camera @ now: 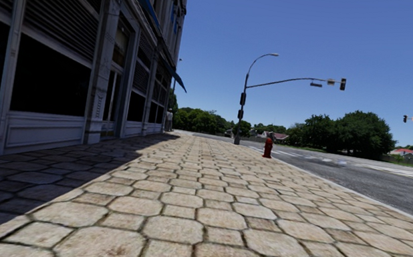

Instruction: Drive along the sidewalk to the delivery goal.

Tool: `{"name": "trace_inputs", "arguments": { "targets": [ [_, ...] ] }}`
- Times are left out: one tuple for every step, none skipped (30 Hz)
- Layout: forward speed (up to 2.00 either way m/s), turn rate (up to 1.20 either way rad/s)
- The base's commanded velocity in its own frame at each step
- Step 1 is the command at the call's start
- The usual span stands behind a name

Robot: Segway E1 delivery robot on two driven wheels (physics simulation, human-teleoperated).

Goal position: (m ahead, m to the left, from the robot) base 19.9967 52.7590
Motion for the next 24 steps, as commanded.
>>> {"name": "trace_inputs", "arguments": {
  "targets": [
    [2.0, 0.86],
    [2.0, 0.11],
    [2.0, 0.0],
    [2.0, 0.0],
    [2.0, 0.0],
    [2.0, 0.0],
    [2.0, 0.0],
    [2.0, 0.0],
    [2.0, 0.0],
    [2.0, 0.0],
    [2.0, 0.0],
    [2.0, 0.0],
    [2.0, 0.0],
    [2.0, 0.0],
    [2.0, 0.0],
    [2.0, 0.0],
    [2.0, 0.0],
    [2.0, 0.0],
    [2.0, 0.0],
    [2.0, 0.39],
    [2.0, 0.39],
    [2.0, 1.09],
    [2.0, 1.09],
    [2.0, 1.2]
  ]
}}
